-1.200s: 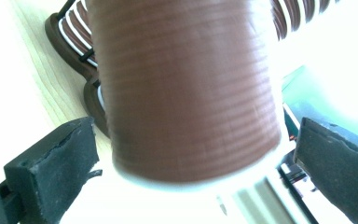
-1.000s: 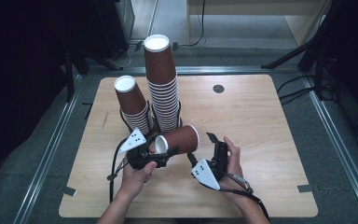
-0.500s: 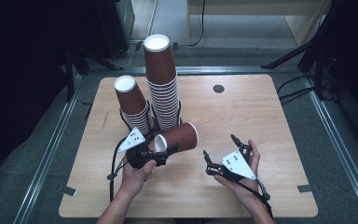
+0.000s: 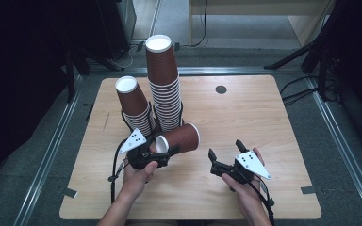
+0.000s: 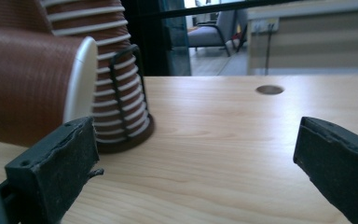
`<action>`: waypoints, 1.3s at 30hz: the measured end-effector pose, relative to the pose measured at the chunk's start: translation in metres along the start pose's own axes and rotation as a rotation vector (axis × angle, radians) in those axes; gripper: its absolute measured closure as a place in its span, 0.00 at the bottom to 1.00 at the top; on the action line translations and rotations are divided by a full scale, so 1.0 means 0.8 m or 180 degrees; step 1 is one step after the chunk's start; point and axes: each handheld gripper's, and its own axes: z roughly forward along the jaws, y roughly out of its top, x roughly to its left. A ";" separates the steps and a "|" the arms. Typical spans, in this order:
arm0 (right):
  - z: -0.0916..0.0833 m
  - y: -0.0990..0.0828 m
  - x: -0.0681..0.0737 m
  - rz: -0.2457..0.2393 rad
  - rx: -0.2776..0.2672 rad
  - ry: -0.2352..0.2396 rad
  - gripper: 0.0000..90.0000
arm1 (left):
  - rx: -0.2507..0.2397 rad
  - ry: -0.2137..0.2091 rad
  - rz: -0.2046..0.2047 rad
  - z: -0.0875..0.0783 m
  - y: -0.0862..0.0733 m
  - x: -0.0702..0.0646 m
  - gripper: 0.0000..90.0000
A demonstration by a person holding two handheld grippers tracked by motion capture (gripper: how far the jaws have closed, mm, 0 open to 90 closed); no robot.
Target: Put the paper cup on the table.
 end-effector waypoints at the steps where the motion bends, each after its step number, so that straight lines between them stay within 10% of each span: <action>1: 0.000 0.000 0.002 0.0097 0.0008 0.0046 0.00 | -0.0001 0.0009 -0.0007 0.000 0.000 0.000 0.25; 7: -0.002 -0.003 0.019 0.0577 -0.0009 0.0180 0.00 | -0.0006 0.0020 -0.0017 0.001 -0.001 -0.001 0.25; 15: -0.004 0.000 0.021 0.1595 0.0010 0.0349 0.00 | 0.0021 0.0046 -0.0011 0.004 -0.003 -0.003 0.25; 31: 0.007 0.001 0.035 0.2872 0.0247 0.0679 0.00 | -0.0009 0.0144 -0.0020 0.008 -0.006 -0.007 0.25; 39: 0.017 -0.004 0.044 0.3848 0.0416 0.0510 0.00 | -0.0019 0.0148 0.0007 0.010 -0.007 -0.011 0.25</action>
